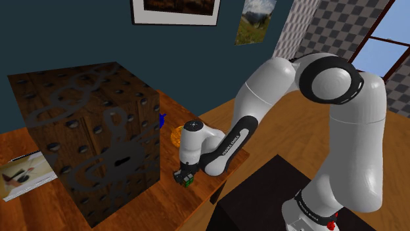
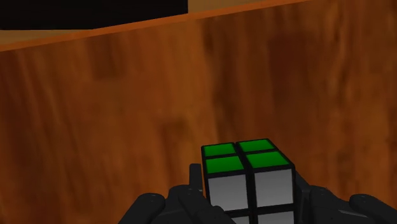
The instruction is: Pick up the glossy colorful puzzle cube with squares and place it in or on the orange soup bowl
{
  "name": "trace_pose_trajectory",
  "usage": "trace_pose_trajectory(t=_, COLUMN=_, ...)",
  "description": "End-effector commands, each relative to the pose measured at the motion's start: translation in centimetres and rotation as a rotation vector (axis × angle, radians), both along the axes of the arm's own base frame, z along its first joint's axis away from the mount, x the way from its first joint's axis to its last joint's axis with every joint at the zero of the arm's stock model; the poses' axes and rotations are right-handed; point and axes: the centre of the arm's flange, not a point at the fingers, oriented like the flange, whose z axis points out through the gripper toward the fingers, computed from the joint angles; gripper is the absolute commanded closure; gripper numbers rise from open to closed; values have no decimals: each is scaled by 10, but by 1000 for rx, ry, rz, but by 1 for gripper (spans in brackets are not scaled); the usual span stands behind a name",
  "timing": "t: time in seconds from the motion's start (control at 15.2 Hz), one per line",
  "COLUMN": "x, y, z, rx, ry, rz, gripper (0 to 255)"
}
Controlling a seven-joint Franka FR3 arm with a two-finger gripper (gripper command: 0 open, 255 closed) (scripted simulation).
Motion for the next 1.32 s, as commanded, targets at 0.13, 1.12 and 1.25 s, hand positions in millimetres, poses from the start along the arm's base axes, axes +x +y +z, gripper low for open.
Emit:
trace_pose_trajectory(t=0.13, x=0, y=0, z=21, rx=0, ry=0, rz=0, gripper=255)
trace_pose_trajectory(t=1.12, x=0, y=0, z=100, rx=0, ry=0, rz=0, gripper=255)
trace_pose_trajectory(t=1.25, x=0, y=0, z=110, rx=0, ry=0, rz=0, gripper=255)
